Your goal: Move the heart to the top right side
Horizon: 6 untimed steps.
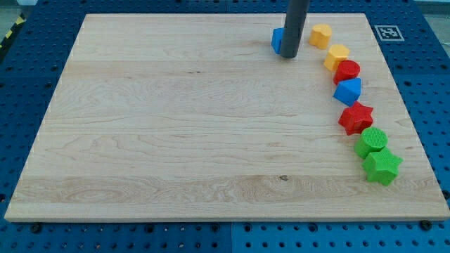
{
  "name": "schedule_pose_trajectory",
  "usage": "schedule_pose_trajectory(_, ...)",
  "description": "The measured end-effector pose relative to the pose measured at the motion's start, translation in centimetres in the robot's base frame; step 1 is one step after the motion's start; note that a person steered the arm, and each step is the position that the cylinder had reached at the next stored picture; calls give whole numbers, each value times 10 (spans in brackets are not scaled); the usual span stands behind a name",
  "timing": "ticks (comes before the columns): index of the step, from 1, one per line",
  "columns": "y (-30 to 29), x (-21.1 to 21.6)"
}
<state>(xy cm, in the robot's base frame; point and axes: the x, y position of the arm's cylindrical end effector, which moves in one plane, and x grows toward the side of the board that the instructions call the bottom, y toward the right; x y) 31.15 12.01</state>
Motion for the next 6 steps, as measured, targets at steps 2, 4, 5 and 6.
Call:
schedule_pose_trajectory(2,44,-20)
schedule_pose_trajectory(4,66,-28)
schedule_pose_trajectory(5,67,-28)
schedule_pose_trajectory(6,67,-33)
